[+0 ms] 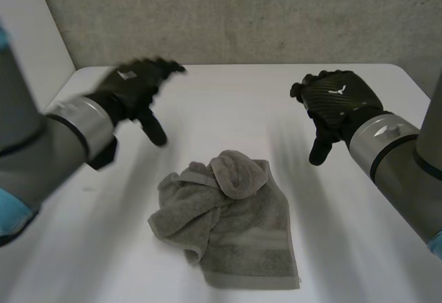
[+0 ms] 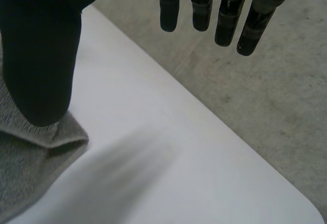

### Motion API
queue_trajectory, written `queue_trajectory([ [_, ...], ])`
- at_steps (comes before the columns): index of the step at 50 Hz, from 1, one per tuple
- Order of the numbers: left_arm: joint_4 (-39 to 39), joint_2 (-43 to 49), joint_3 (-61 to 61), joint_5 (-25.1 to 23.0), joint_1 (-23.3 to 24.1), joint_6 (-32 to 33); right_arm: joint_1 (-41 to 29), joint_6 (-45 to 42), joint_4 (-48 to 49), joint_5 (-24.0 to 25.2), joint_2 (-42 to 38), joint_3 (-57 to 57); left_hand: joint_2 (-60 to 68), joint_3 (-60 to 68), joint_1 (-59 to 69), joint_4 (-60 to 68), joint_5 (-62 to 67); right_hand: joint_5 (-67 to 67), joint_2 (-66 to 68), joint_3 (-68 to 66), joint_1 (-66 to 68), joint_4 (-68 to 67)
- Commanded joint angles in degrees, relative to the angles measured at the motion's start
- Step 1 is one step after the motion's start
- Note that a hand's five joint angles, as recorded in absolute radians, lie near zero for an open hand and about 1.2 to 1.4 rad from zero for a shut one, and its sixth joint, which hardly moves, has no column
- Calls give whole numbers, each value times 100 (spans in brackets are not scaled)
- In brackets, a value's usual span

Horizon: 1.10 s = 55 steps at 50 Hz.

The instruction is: Fold the laundry

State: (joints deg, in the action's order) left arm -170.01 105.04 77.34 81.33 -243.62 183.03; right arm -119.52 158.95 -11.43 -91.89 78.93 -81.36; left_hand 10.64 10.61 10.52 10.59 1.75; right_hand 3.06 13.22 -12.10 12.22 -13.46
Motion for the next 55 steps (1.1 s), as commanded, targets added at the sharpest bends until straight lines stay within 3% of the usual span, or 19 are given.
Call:
queue_trajectory([
  [1,4,1016,-61,-127,420,311,-19,-198,0,-39,-45,33,1148,1151,1160,1153,1037,-306,-322,210,-222,346],
  [7,-32,1764,-87,250,499,935,-10,-215,44,-31,-71,33,1337,1340,1349,1341,1225,-306,-322,210,-222,346],
  [13,-111,1976,-96,410,588,1095,-10,-224,167,-31,-176,7,1741,1743,1752,1745,1629,-306,-322,210,-222,346],
  [14,-137,1976,-96,418,588,1086,-10,-224,167,-31,-176,7,2723,2726,2735,2728,2612,-306,-322,210,-222,346],
  [15,-215,1950,-96,418,588,1060,-10,-224,185,-31,-220,7,4548,4551,4560,4553,4437,-306,-322,210,-222,346],
  [16,-216,1950,-96,418,588,1059,-10,-224,185,-31,-220,7,4566,4569,4578,4571,4455,-306,-322,210,-222,346],
  [17,-382,1898,-78,436,596,1051,-10,-233,202,-31,-255,7,6465,6468,6477,6470,6354,-306,-322,210,-222,346],
  [18,-583,1775,-61,471,596,1051,-1,-233,211,-31,-308,15,6931,6934,6943,6936,6820,-306,-322,210,-222,346],
  [22,-1050,977,132,672,588,1051,69,-181,255,-13,-571,33,6936,6939,6948,6941,6825,-306,-322,210,-222,346],
  [29,-1086,-230,326,726,596,1051,166,303,396,242,-1134,112,6936,6939,6948,6941,6825,-306,-322,210,-222,346],
  [35,-1060,-1545,800,691,798,1086,280,1929,694,1191,-1741,376,6936,6939,6948,6941,6825,-306,-322,210,-222,346],
  [36,-1060,-1774,879,682,851,1094,297,2425,895,1522,-1941,445,6936,6939,6948,6941,6825,-306,-322,210,-222,346],
  [40,-1043,-2170,1011,682,878,1112,219,3403,1230,2139,-2469,577,6936,6939,6948,6941,6825,-306,-322,210,-222,346],
  [49,-1016,-2761,1117,691,887,1130,-537,3986,1213,2466,-2998,745,6936,6939,6948,6941,6825,-230,-246,134,-146,271],
  [51,-1016,-2752,1134,700,878,1130,-730,4047,1196,2466,-2945,841,6936,6939,6948,6941,6825,2697,2681,-2793,2781,-2656],
  [52,-1033,-2735,1135,708,843,1130,-731,4047,1195,2466,-2945,841,6936,6939,6948,6941,6825,2713,2698,-2809,2797,-2673],
  [53,-1034,-2735,1135,708,843,1130,-740,4065,1195,2396,-2867,929,6936,6939,6948,6941,6825,5212,5196,-5307,5295,-5171],
  [54,-1042,-2708,1143,734,816,1121,-705,4056,1187,2387,-2735,1034,6936,6939,6948,6941,6825,6679,6664,-6775,6763,-6639],
  [55,-1051,-2691,1170,735,773,1121,-704,4056,1187,2386,-2734,1035,6936,6939,6948,6941,6825,6694,6678,-6790,6778,-6654],
])
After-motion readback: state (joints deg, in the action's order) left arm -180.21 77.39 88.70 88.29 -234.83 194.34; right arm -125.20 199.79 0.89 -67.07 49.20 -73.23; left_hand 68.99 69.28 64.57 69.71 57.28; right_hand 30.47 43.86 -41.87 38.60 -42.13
